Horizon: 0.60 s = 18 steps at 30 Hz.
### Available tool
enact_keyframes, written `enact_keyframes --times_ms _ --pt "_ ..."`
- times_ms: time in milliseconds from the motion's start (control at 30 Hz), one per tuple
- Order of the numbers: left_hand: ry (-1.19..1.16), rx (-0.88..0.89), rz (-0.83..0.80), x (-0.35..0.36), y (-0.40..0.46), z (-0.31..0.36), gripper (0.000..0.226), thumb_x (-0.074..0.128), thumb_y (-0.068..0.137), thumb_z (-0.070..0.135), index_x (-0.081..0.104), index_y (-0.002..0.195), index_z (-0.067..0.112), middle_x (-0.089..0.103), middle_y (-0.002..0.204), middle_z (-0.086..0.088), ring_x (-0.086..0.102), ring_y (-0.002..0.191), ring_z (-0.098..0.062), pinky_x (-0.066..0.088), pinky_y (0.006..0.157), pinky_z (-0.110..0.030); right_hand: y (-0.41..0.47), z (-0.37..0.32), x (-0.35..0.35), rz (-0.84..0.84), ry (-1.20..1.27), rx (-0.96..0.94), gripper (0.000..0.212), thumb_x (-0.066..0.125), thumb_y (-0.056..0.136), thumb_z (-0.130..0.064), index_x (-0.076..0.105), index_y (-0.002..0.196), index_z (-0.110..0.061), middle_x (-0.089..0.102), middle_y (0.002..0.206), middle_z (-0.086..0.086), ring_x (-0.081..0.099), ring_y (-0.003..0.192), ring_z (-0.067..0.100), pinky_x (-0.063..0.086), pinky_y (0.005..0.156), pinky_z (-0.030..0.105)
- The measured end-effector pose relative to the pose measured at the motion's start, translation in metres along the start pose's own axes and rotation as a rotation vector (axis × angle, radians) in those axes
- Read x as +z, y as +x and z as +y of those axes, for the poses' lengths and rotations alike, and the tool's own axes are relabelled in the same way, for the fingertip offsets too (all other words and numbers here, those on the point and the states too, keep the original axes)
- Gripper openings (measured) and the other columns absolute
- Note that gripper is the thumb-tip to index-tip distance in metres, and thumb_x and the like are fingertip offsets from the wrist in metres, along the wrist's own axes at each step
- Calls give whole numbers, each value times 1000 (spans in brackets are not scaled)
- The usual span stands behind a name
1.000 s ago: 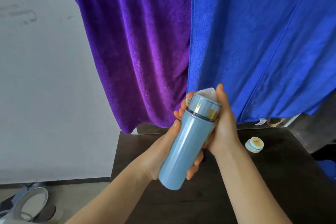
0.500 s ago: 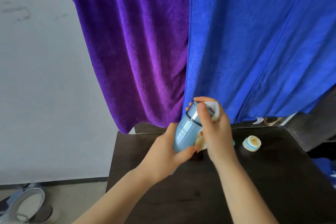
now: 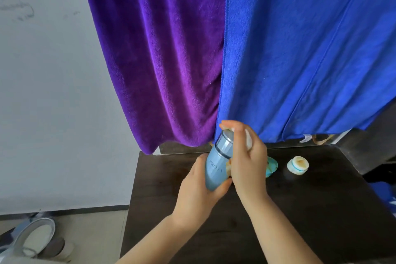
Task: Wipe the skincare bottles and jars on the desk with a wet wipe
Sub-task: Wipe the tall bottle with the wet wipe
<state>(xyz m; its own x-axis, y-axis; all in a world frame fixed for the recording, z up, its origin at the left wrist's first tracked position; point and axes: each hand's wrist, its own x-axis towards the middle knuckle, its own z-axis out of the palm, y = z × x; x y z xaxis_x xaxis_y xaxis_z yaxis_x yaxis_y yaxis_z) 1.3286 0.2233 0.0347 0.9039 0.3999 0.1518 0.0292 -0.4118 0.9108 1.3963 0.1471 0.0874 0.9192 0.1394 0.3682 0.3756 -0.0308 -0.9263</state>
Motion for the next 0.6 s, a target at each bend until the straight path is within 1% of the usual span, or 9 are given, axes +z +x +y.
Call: enact_keyframes --times_ms 100,133,233,300,367,433,500,533,600 --pt "117 39 120 -2 5 -4 51 76 69 41 49 111 29 60 100 14 59 89 -5 50 74 -27 20 -7 6 -20 172 357 35 45 90 -31 72 69 -23 75 76 -5 68 78 9 52 73 27" --pt "123 54 125 -4 7 -6 51 75 70 41 48 112 31 61 101 14 59 90 -4 50 74 -25 26 -9 4 -66 247 432 40 45 91 -30 72 65 -20 74 70 -2 68 73 12 51 70 28" --pt "-11 73 3 -11 12 -8 49 74 68 42 45 107 45 64 105 13 61 96 -1 51 80 -23 27 -10 1 -300 462 461 47 43 92 -33 68 58 -15 69 61 3 65 65 15 49 69 31" --pt "-125 45 -147 -13 16 -11 57 77 69 32 48 118 36 65 109 11 62 102 -2 52 86 -24 22 -8 -1 -486 395 365 46 42 90 -36 66 57 -15 68 61 2 64 66 13 49 69 26" --pt "-150 26 -246 -12 18 -19 56 79 70 22 54 120 20 67 107 8 63 101 -1 50 84 -19 14 -8 -3 -597 221 263 43 42 87 -34 66 57 -15 69 60 -3 65 66 6 48 67 15" --pt "-155 -3 -227 -9 18 -30 48 78 69 14 57 112 16 68 101 6 64 95 0 48 80 -17 3 2 -1 -527 7 71 36 45 88 -34 69 67 -19 72 70 -10 65 75 -1 46 71 9" --pt "-177 -41 -155 -4 18 -40 42 76 70 11 57 107 19 68 96 7 64 92 5 47 76 -11 -13 21 3 -417 -285 -220 30 43 91 -31 70 95 -19 70 98 -11 60 99 -2 45 87 15" --pt "-180 -57 -121 -2 18 -44 40 75 70 12 56 103 22 68 93 9 63 88 9 46 74 -9 -21 33 4 -416 -377 -319 31 42 92 -27 65 110 -17 64 115 -7 53 113 0 42 97 18" --pt "-203 -107 -80 3 19 -55 39 75 68 15 56 100 29 68 89 10 63 84 7 47 72 -10 -37 58 1 -446 -441 -377 37 41 94 -23 49 130 -19 46 139 -5 37 133 4 31 109 19"
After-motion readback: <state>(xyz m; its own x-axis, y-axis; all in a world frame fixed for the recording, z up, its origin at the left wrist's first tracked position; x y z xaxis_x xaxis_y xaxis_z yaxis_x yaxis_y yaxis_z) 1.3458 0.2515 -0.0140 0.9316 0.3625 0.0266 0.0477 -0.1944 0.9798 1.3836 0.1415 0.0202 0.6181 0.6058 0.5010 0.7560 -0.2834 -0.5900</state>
